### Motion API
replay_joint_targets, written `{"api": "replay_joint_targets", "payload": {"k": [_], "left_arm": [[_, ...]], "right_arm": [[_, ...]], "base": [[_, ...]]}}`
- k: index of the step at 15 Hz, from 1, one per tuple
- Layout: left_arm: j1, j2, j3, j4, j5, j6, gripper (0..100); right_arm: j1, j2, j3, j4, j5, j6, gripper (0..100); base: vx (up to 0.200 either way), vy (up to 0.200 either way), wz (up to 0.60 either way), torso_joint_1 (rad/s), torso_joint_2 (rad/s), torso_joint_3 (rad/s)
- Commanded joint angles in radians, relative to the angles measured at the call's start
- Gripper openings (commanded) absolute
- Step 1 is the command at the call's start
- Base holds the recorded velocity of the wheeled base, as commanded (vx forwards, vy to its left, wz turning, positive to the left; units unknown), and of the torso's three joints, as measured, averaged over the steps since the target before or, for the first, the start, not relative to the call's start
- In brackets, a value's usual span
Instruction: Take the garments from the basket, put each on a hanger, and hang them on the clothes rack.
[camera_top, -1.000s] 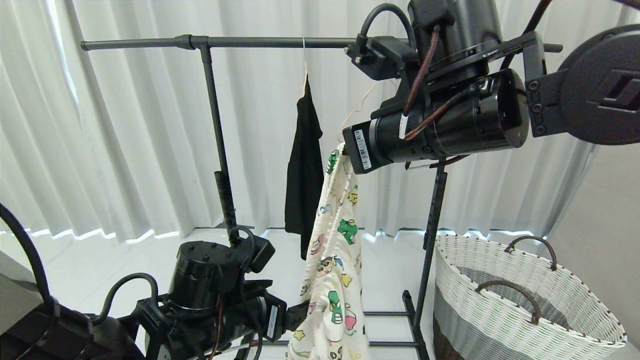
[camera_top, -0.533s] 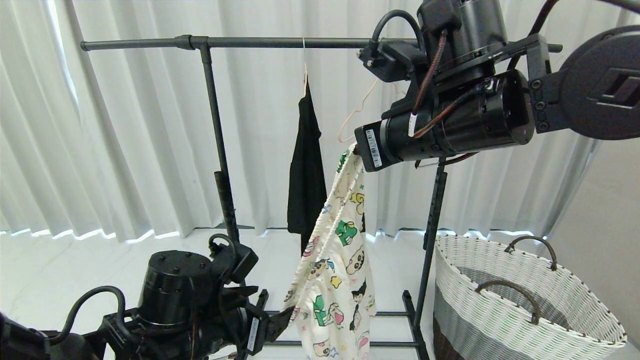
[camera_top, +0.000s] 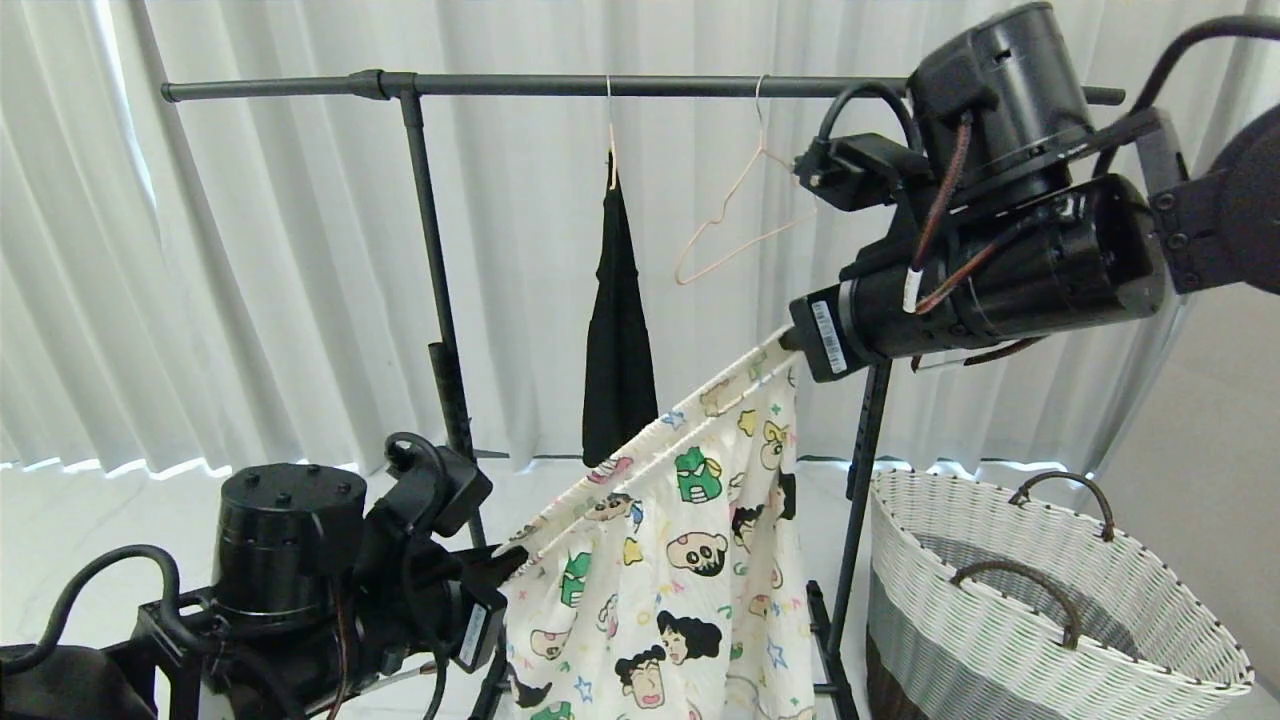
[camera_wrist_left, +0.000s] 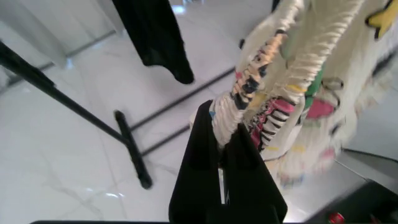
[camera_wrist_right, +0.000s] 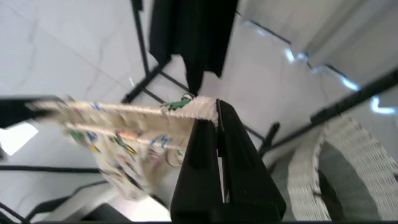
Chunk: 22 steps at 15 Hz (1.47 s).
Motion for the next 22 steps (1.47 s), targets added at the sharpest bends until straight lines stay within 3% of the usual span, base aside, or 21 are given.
{"api": "replay_joint_targets", "payload": {"k": [1,4,5,6,7,8,9,11,14,15,18,20,22], "left_arm": [[0.014,-0.089,-0.222,0.275,-0.002,0.002,0],[0.013,-0.139,-0.614,0.745,-0.091,-0.026,0],[0.008,-0.139,-0.705,0.851,-0.106,-0.027,0],[-0.009,-0.134,-0.884,1.043,-0.133,-0.032,0],[-0.035,-0.129,-1.001,1.16,-0.146,-0.05,0],[-0.053,-0.125,-1.059,1.215,-0.154,-0.066,0],[-0.107,-0.105,-1.214,1.339,-0.169,-0.147,0],[-0.147,-0.085,-1.308,1.373,-0.176,-0.245,0],[-0.165,-0.096,-1.303,1.373,-0.168,-0.244,0],[-0.165,-0.097,-1.302,1.373,-0.157,-0.231,0],[-0.162,-0.097,-1.259,1.371,-0.057,-0.072,0],[-0.162,-0.093,-1.253,1.364,-0.056,-0.056,0],[-0.164,-0.076,-1.249,1.304,-0.056,-0.052,0]], "right_arm": [[-0.06,-0.17,0.201,0.004,-0.018,-0.001,0],[-0.097,-0.309,0.361,0.013,-0.018,-0.002,0],[-0.106,-0.325,0.365,0.022,-0.018,-0.002,0],[-0.129,-0.34,0.357,0.027,-0.018,-0.004,0],[-0.152,-0.34,0.338,0.027,-0.016,-0.01,0],[-0.161,-0.338,0.319,0.027,-0.013,-0.011,0],[-0.172,-0.317,0.247,0.028,-0.01,-0.014,0],[-0.174,-0.288,0.143,0.059,-0.01,-0.014,0],[-0.174,-0.288,0.089,0.108,0.007,-0.031,0],[-0.174,-0.297,0.091,0.116,0.008,-0.034,0],[-0.174,-0.338,0.087,0.159,0.011,-0.036,0],[-0.174,-0.386,0.086,0.217,0.02,-0.034,0],[-0.169,-0.453,0.086,0.306,0.092,-0.034,0]], "base": [[0.0,0.0,0.0,0.0,0.0,0.0],[0.0,0.0,0.0,0.0,0.0,0.0],[0.0,0.0,0.0,0.0,0.0,0.0],[0.0,0.0,0.0,0.0,0.0,0.0],[0.0,0.0,0.0,0.0,0.0,0.0],[0.0,0.0,0.0,0.0,0.0,0.0],[0.0,0.0,0.0,0.0,0.0,0.0],[0.0,0.0,0.0,0.0,0.0,0.0],[0.0,0.0,0.0,0.0,0.0,0.0],[0.0,0.0,0.0,0.0,0.0,0.0],[0.0,0.0,0.0,0.0,0.0,0.0],[0.0,0.0,0.0,0.0,0.0,0.0],[0.0,0.0,0.0,0.0,0.0,0.0]]}}
